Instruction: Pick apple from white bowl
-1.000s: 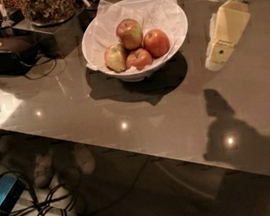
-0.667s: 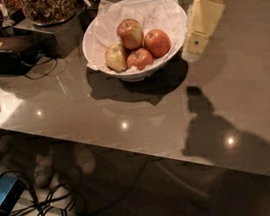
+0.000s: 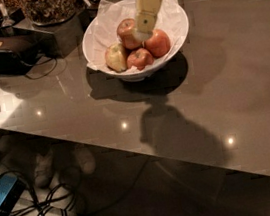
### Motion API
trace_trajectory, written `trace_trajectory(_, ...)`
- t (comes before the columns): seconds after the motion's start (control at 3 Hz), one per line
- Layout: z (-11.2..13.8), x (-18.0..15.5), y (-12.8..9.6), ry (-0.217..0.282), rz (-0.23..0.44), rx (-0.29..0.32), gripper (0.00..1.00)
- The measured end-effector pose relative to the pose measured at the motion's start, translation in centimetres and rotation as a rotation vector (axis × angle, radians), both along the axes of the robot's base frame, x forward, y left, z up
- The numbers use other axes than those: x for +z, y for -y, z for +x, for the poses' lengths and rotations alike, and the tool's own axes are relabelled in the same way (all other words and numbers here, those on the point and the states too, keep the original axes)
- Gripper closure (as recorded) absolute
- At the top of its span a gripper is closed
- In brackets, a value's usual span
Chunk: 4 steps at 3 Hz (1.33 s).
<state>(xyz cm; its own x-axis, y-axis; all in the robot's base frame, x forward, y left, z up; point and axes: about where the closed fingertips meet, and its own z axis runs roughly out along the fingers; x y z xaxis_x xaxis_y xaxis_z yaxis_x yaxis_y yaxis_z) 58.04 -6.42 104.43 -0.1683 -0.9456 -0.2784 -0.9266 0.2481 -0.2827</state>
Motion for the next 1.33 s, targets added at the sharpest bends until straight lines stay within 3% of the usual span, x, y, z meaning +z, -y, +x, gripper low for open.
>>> trace_trajectory(0.33,0.7,0.5,-1.1,0.032,0.021,0.01,0.0)
trace_trajectory(0.67,3.0,-0.6,-1.8,-0.008,0.09,-0.036,0.0)
trace_trajectory(1.0,7.7,-2.2,-3.1,-0.04,0.167,-0.117,0.0)
trace_trajectory(1.33,7.7,-2.2,-3.1,-0.039,0.168,-0.117,0.0)
